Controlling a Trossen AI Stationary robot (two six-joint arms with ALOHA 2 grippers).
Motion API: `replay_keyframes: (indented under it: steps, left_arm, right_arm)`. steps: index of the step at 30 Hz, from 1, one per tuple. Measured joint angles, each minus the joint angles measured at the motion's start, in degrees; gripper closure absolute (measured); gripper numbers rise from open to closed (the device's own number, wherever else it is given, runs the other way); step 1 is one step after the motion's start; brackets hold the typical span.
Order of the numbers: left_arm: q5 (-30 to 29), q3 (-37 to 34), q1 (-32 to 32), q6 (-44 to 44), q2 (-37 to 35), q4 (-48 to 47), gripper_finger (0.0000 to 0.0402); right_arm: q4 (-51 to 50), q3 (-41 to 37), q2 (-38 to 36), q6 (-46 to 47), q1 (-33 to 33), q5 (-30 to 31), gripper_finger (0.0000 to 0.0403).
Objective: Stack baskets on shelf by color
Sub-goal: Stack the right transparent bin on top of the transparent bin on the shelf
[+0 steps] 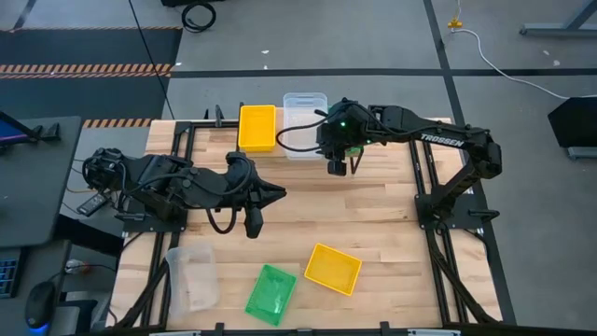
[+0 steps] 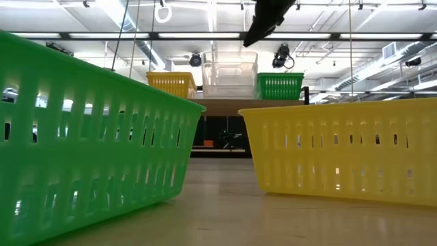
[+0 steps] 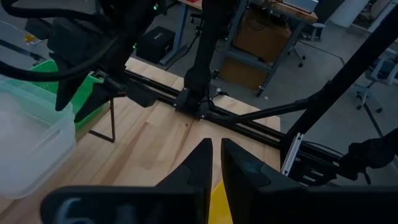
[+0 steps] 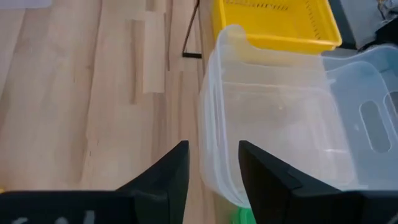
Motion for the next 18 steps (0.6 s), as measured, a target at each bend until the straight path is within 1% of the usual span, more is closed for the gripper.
replay_keyframes:
  steps: [6,8,10,13,18]
  left_arm:
    - [0.00,0.00,0.00,-0.06,0.00,-0.01,0.0366]
    - [0.00,0.00,0.02,-0.42,0.00,-0.01,0.0365]
    - [0.00,0.00,0.02,-0.46,0.00,0.01,0.0363]
    - [0.00,0.00,0.01,-0.46,0.00,-0.01,0.0363]
    - [0.00,0.00,0.02,-0.44,0.00,-0.01,0.0367]
  right_arm:
    - [1.12,-3.94,0.04,1.26,-0.96,0.40,0.0219]
    - [1.97,-4.61,0.04,1.15,-0.89,1.51,0.0212]
    - [3.02,-5.08,0.04,0.92,-0.87,1.38,0.0212]
    - [4.87,-5.65,0.06,-0.99,-0.89,1.05,0.0222]
    - [7.09,-7.09,0.06,-3.54,-0.89,0.06,0.0267]
